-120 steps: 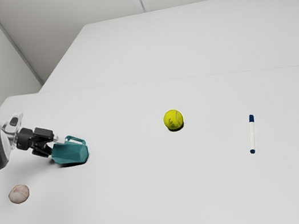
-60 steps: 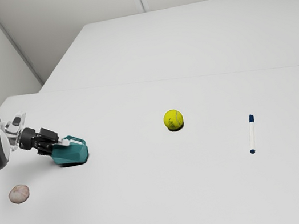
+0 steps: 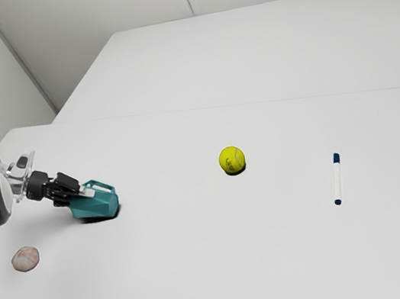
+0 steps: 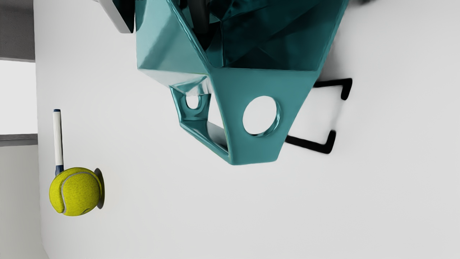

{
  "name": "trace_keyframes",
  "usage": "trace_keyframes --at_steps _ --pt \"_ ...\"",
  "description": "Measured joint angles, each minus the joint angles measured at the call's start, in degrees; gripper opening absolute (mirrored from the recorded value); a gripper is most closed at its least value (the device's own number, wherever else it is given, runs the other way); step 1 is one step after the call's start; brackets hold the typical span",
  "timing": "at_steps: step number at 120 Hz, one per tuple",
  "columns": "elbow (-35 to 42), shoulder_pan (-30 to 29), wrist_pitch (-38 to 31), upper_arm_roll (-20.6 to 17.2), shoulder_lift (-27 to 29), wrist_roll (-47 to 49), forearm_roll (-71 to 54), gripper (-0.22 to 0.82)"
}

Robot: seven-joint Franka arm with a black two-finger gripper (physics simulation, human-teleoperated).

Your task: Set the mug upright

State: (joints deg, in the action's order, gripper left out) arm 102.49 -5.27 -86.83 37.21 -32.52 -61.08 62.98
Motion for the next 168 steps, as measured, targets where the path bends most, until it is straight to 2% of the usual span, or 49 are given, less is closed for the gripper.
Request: trace_keyframes --at_steps 25,70,93,129,152,168 --pt "0.4 0.0 -0.1 -0.5 0.6 0.0 0.1 -0.08" --pt "1.5 1.1 -1.2 -1.5 4.3 0.0 -0.5 -0.15" --pt "1.4 3.6 -4.4 -2.6 7.3 0.1 -2.7 -0.17" --pt "1.3 7.3 -14.2 -7.5 13.3 0.4 -15.5 -0.17" --pt "1.4 8.9 -20.1 -12.1 16.3 1.5 -26.4 -0.17" --pt "1.9 9.2 -24.1 -16.7 18.0 3.0 -34.0 -0.17"
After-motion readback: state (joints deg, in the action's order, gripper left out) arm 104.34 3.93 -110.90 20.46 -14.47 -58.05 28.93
